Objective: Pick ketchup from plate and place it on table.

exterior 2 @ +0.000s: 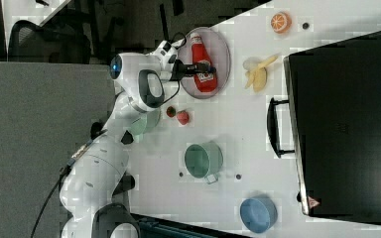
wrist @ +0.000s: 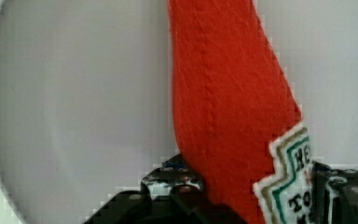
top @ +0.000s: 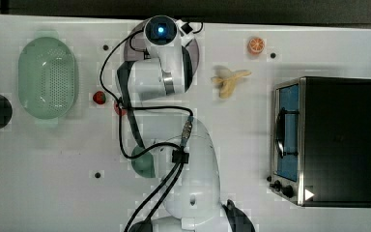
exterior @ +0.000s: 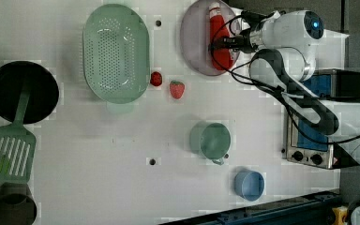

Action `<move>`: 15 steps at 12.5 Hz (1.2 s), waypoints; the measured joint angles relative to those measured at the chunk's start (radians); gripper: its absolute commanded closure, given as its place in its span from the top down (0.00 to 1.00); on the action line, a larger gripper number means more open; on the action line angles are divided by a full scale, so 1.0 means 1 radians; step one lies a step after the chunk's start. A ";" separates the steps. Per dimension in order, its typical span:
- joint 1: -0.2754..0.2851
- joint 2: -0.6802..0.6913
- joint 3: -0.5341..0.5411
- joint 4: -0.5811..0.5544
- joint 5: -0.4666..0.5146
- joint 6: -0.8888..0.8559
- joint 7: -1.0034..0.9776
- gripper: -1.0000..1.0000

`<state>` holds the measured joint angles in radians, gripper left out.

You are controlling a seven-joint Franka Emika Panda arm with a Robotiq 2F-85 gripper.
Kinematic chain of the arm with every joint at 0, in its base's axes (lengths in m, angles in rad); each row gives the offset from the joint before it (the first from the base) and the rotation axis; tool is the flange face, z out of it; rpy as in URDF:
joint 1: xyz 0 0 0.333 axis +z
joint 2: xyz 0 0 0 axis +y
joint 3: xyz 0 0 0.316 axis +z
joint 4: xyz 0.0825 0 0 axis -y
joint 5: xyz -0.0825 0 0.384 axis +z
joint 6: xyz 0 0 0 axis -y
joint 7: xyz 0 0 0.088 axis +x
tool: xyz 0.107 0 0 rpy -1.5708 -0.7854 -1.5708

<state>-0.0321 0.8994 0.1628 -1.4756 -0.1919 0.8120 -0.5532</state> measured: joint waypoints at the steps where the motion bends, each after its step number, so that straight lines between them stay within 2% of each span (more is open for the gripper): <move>1: -0.001 0.000 0.002 0.003 0.000 0.004 0.000 0.59; 5: -0.001 -0.005 0.002 0.007 0.050 -0.016 0.000 0.59; 7: -0.004 -0.047 -0.002 -0.005 0.111 -0.107 0.000 0.59; 12: -0.032 -0.322 -0.008 -0.024 0.130 -0.258 0.000 0.59; 15: -0.073 -0.562 -0.016 -0.114 0.140 -0.277 0.000 0.59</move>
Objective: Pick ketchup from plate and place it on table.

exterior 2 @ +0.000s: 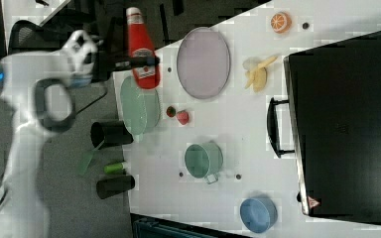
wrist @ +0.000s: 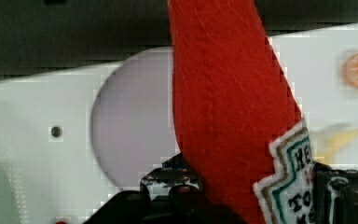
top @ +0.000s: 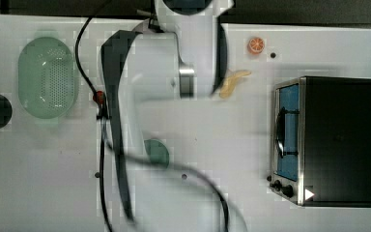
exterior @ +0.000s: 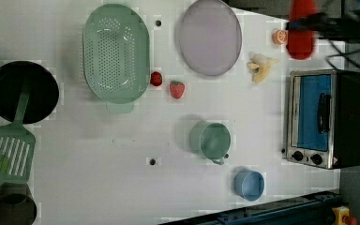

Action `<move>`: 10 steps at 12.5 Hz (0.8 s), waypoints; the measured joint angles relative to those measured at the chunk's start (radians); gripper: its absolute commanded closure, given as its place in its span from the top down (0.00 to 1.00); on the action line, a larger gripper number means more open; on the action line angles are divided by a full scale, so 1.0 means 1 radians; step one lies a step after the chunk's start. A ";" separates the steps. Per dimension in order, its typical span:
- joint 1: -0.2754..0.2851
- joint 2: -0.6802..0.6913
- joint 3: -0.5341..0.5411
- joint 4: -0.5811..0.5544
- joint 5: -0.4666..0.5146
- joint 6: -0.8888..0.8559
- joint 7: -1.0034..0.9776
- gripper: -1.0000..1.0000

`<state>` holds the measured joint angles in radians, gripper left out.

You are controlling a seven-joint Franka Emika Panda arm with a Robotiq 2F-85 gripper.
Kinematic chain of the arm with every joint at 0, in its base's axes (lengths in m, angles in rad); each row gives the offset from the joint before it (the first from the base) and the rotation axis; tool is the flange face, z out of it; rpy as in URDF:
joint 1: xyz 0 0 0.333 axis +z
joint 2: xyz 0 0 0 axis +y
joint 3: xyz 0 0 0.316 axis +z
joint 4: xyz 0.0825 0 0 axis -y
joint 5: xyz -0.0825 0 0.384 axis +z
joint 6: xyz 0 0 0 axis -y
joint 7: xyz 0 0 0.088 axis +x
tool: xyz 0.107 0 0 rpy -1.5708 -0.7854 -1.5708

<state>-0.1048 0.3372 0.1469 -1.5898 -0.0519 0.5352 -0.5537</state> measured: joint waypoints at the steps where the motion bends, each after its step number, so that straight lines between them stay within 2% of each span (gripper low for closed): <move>1: -0.015 -0.086 -0.003 -0.057 0.000 -0.001 0.000 0.59; 3: -0.045 -0.228 -0.004 -0.177 0.005 -0.005 0.000 0.59; 5: -0.068 -0.306 -0.001 -0.296 0.005 0.000 0.000 0.59; 10: -0.081 -0.312 -0.028 -0.611 0.004 0.095 -0.001 0.59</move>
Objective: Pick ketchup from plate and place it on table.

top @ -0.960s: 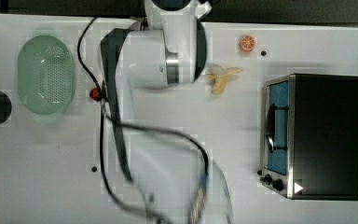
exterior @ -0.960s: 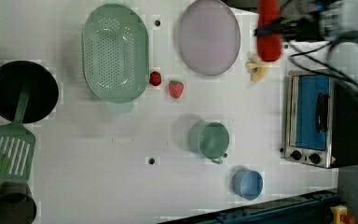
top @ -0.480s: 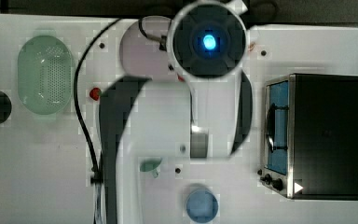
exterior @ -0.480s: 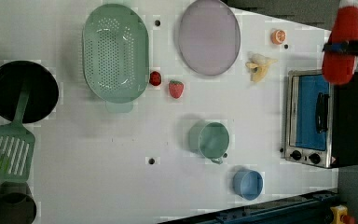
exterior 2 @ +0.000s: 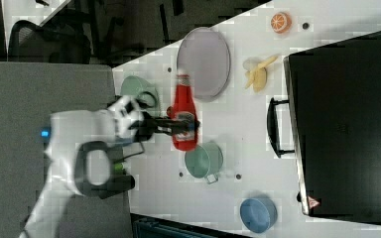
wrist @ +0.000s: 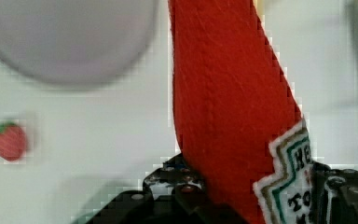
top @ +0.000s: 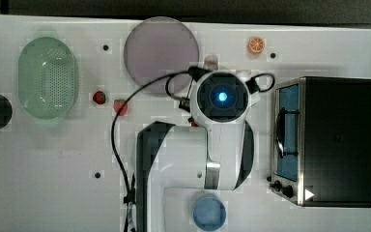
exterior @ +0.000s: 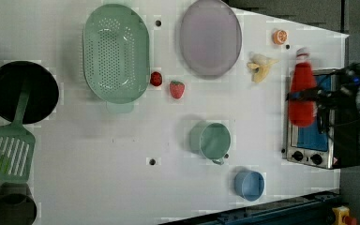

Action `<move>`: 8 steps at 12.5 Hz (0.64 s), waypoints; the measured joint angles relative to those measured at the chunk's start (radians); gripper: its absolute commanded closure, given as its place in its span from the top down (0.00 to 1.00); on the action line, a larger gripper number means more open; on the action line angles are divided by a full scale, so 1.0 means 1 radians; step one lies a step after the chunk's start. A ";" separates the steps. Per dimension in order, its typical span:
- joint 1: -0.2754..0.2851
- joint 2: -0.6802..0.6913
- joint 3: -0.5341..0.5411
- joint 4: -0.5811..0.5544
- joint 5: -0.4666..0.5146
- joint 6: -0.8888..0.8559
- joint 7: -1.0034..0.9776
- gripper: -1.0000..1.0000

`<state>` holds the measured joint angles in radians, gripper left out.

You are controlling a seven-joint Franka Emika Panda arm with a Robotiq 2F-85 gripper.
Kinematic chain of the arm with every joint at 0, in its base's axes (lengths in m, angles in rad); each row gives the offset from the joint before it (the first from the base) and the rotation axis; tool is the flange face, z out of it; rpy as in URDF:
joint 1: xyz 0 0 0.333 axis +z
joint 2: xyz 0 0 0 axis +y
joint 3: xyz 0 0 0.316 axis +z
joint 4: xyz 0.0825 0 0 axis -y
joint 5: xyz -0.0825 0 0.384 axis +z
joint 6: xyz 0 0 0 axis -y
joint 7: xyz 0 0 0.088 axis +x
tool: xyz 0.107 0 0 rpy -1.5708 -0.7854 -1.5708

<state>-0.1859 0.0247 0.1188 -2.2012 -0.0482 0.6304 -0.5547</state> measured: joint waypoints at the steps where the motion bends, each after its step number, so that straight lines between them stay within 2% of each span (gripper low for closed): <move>1: -0.001 0.012 -0.003 -0.053 0.000 0.042 0.000 0.59; 4: -0.003 0.062 -0.007 -0.162 0.005 0.157 0.000 0.59; 8: -0.002 0.171 0.002 -0.188 0.004 0.251 0.000 0.61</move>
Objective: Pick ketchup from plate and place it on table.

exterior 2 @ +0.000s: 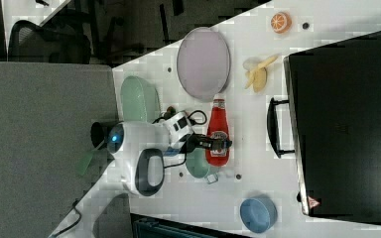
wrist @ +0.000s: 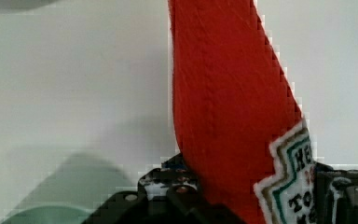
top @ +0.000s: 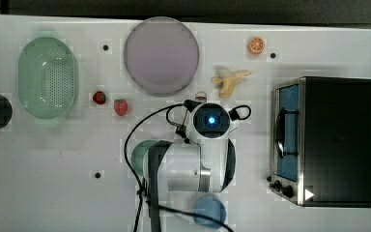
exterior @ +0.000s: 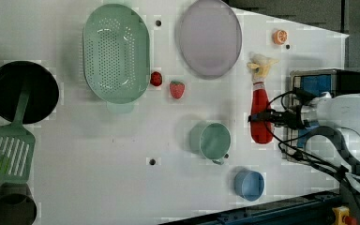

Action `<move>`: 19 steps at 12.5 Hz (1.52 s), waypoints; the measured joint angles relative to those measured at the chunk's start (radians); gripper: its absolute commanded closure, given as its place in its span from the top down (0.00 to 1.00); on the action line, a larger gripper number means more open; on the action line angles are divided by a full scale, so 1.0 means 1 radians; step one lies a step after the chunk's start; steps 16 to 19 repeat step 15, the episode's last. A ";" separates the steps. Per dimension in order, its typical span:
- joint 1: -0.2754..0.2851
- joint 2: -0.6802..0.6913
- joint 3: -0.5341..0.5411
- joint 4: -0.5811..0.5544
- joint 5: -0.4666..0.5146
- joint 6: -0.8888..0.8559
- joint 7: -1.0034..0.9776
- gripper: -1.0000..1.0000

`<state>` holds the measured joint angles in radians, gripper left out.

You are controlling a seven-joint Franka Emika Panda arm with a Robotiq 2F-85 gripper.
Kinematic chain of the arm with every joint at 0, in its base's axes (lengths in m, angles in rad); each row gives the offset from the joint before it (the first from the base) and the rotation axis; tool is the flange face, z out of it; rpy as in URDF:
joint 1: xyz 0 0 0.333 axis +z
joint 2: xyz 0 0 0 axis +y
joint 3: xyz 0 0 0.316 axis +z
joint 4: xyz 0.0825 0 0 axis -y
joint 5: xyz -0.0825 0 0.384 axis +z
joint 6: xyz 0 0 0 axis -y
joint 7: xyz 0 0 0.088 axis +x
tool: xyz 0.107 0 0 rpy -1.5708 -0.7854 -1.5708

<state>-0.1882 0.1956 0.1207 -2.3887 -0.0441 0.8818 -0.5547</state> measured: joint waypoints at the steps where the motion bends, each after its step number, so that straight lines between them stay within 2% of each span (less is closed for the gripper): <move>1: 0.000 0.031 -0.001 -0.002 0.000 0.024 0.000 0.71; 3: 0.002 0.081 0.003 -0.002 -0.001 0.046 0.000 0.93; 4: 0.004 0.095 0.003 -0.002 -0.002 0.047 0.000 1.00; 7: 0.001 0.055 0.003 -0.016 -0.004 0.062 0.000 1.00; 10: 0.000 -0.060 0.007 0.012 -0.002 0.051 0.015 1.00; 13: -0.002 -0.226 0.004 0.104 -0.003 -0.119 0.160 1.00; 15: -0.001 -0.310 0.003 0.205 0.001 -0.316 0.273 1.00; 19: -0.001 -0.310 0.003 0.205 0.001 -0.316 0.273 1.00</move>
